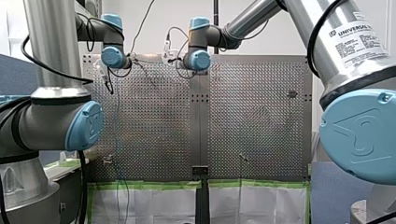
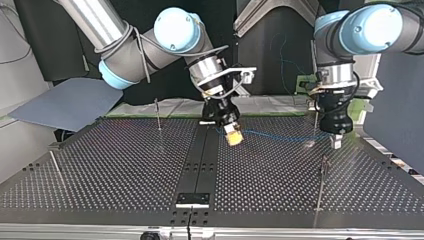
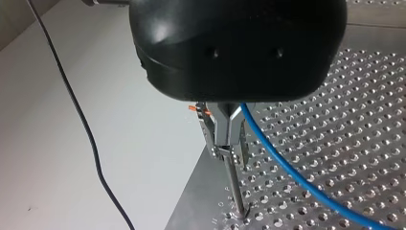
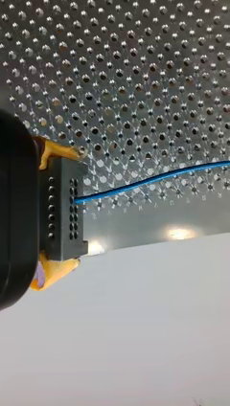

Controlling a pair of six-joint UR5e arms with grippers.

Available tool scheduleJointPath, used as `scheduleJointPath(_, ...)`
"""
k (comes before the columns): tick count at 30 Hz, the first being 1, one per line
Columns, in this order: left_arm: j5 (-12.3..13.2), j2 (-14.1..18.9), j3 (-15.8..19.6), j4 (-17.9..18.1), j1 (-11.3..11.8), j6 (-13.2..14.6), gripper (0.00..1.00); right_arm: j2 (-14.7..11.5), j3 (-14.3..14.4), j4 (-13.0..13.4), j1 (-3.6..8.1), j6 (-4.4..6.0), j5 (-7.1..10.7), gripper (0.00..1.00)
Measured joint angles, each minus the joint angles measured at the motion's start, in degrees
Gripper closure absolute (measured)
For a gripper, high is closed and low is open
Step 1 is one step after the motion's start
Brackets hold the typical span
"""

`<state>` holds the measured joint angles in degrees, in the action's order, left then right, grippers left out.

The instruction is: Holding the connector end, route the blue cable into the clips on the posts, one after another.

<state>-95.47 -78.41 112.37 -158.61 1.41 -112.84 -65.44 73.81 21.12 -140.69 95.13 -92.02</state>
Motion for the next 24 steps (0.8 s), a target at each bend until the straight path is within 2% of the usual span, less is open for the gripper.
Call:
scheduleJointPath(9, 2.42, -0.95, -1.03, 0.1, 1.9, -0.58, 0.99, 0.0, -1.97, -1.6, -0.19, 0.33, 0.08, 1.0)
scheduleJointPath(17, 3.91, -3.08, -2.21, 0.13, 3.24, -0.56, 0.99, 0.07, -2.4, -2.15, 0.37, 1.03, 0.11, 1.0)
scheduleJointPath(24, 5.08, -1.85, -3.55, 0.16, 4.38, -1.02, 0.99, 0.22, -2.42, -2.29, 0.65, 1.14, 0.16, 1.0)
